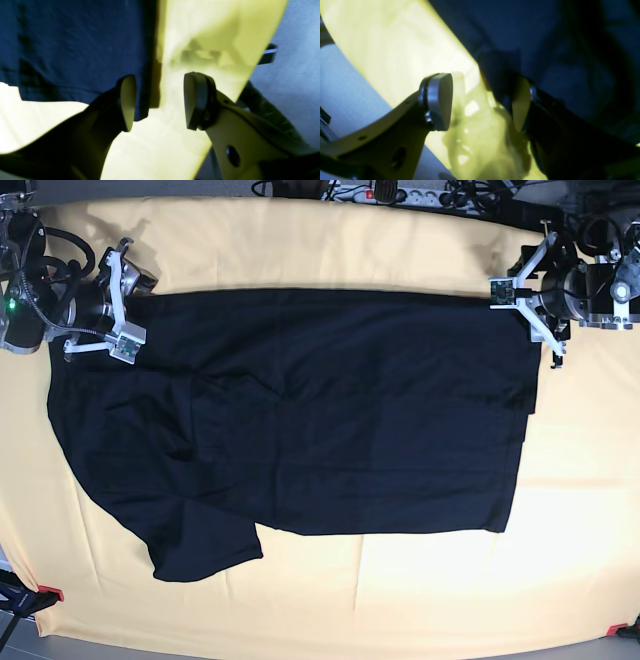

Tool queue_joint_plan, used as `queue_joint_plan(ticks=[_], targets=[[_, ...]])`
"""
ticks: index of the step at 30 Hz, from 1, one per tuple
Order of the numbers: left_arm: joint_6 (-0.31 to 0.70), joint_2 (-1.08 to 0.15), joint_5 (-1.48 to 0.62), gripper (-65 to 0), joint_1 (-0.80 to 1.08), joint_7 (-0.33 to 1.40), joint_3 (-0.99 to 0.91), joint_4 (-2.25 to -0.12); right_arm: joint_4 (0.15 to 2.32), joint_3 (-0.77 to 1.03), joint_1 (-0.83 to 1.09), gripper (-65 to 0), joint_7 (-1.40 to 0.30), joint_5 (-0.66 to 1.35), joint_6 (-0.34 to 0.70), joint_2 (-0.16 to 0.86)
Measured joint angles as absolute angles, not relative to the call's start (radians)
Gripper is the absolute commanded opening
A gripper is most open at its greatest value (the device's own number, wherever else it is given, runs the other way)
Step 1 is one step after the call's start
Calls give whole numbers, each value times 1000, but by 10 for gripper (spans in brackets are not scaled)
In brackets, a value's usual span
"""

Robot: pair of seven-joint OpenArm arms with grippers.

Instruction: Fold the T-shirt properly

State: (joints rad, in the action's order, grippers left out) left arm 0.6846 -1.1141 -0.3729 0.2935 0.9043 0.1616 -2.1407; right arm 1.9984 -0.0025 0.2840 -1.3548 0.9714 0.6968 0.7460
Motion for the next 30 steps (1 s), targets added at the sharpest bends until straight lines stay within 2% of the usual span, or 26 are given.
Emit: queue_joint_plan(ticks=[4, 10, 21, 30], targets=[[655, -1111, -270, -272, 319, 855, 162, -2141, 1998, 21, 353, -277, -1282, 866, 697, 746], [636, -1111, -218, -272, 319, 821, 162, -2140, 1998, 54, 438, -277, -1181, 822, 673, 746], [647, -1111, -70, -272, 319, 622, 162, -1982, 1998, 54, 440, -277, -1177, 822, 662, 746], [627, -1107, 46, -272, 319, 463, 162, -1941, 1998, 54, 437, -277, -1159, 822, 662, 746]])
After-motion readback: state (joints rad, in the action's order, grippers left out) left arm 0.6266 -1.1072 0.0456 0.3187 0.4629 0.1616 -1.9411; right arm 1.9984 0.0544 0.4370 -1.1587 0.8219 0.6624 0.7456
